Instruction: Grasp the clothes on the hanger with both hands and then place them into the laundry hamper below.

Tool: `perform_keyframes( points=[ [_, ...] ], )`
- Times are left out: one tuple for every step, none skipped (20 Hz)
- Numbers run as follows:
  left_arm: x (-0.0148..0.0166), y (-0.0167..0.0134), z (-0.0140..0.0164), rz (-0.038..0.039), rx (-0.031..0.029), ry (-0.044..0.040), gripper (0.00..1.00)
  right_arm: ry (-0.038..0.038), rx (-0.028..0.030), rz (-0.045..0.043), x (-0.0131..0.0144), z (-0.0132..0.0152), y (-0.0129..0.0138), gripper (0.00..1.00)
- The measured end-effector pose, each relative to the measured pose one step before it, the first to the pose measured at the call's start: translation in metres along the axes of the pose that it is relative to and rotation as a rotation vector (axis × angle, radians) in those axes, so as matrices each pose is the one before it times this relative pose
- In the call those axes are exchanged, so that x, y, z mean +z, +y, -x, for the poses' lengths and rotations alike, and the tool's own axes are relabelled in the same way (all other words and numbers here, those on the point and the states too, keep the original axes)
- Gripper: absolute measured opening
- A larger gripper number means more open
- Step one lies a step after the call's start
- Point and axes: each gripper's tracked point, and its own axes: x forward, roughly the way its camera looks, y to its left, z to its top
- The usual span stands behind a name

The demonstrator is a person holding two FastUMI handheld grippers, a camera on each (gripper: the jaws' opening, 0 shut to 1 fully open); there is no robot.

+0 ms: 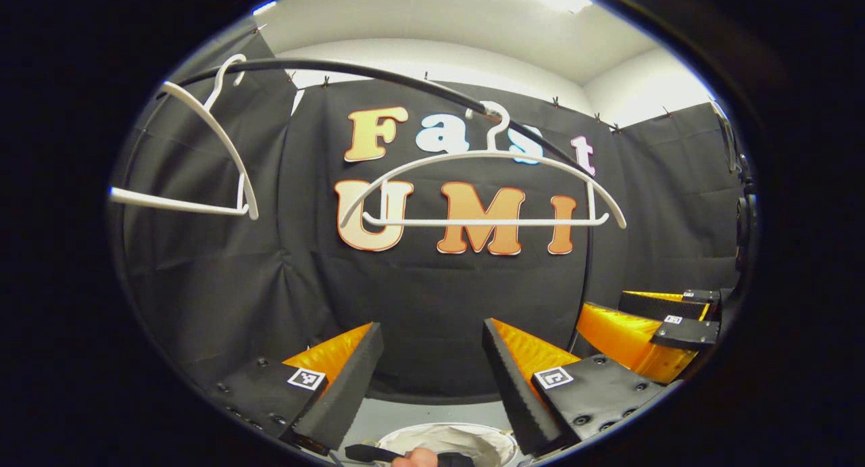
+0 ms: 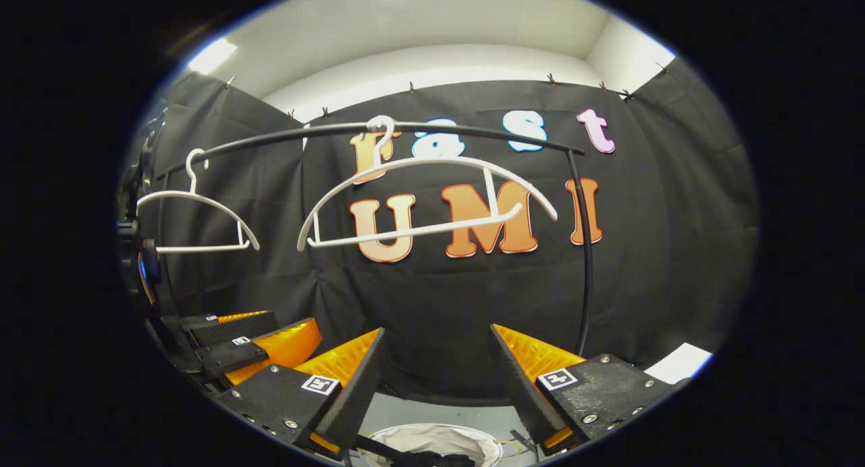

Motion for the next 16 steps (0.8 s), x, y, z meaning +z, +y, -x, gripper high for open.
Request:
perform_keyframes(
  points=[
    [0.00054, -0.00165, 0.00087, 0.00923, -0.00605, -0.00384, 0.96, -0.01065, -0.00242, 0.00343, 0.00514, 0.00052, -0.00099, 0.91],
    [0.00258, -0.00054, 0.00200, 0.00744, -0.00389, -0.00337, 0.94, -0.01415, -0.00532, 0.00418, 0.00640, 0.00058, -0.00152, 0.92],
    [0.00315, 0.00013, 0.00084, 0.00390, -0.00170, -0.00335, 0.96, -0.01523, -0.00738, 0.00307, 0.00577, -0.00087, -0.00165, 0.92],
    [0.00144, -0.00077, 0.00049, 0.00179, -0.00085, -0.00228, 0.94, -0.01799, -0.00887, 0.00086, 0.01068, 0.00531, -0.00353, 0.92],
    [0.00177, 0.00006, 0.00052, -0.00087, 0.00195, -0.00372, 0.96, -0.01295, -0.00710, 0.00379, 0.00494, 0.00010, -0.00191, 0.92],
    [-0.00098, 0.00034, -0.00069, -0.00266, 0.00193, 0.00120, 0.96, 0.00741, -0.00541, 0.00857, 0.00015, -0.00213, -0.00226, 0.92],
    [-0.00103, 0.00100, -0.00034, -0.00909, 0.00512, 0.01012, 0.96, 0.01785, -0.00250, 0.00542, -0.00233, -0.00200, -0.00116, 0.88],
    [0.00060, 0.00089, 0.00073, -0.01011, 0.00413, 0.00034, 0.93, -0.00249, -0.00008, 0.00081, 0.00200, -0.00192, -0.00059, 0.92],
    [0.00260, 0.00103, 0.00001, -0.00420, 0.00704, -0.00875, 0.94, -0.01228, -0.00292, -0.00114, 0.00307, -0.00155, -0.00137, 0.92],
    [0.00179, -0.00080, -0.00115, -0.00132, 0.00309, -0.00582, 0.95, -0.00917, -0.00227, -0.00058, 0.00195, -0.00056, -0.00070, 0.92],
    [-0.00051, 0.00035, 0.00013, 0.00147, 0.00056, 0.00464, 0.95, -0.00360, -0.00096, 0.00360, 0.00040, 0.00007, 0.00006, 0.92],
    [0.00008, 0.00170, 0.00095, 0.00474, -0.00265, 0.00370, 0.96, -0.00146, -0.00164, 0.00691, -0.00016, -0.00033, -0.00031, 0.92],
    [0.00024, -0.00032, 0.00018, 0.01117, -0.00152, -0.00051, 0.94, -0.00550, -0.00460, 0.00756, 0.00049, -0.00016, -0.00095, 0.92],
    [-0.00234, 0.00008, -0.00025, 0.01024, 0.00087, 0.00589, 0.99, 0.00236, -0.00176, 0.00321, -0.00161, -0.00022, -0.00107, 0.92],
    [-0.00154, 0.00090, 0.00077, 0.00662, 0.00093, 0.00444, 0.94, 0.00639, 0.00419, 0.00079, -0.00265, 0.00015, 0.00137, 0.92],
    [-0.00037, 0.00180, -0.00039, 0.00288, 0.00386, 0.00215, 1.00, 0.00941, 0.00178, 0.00321, -0.00274, 0.00080, 0.00118, 0.91]
  ],
)
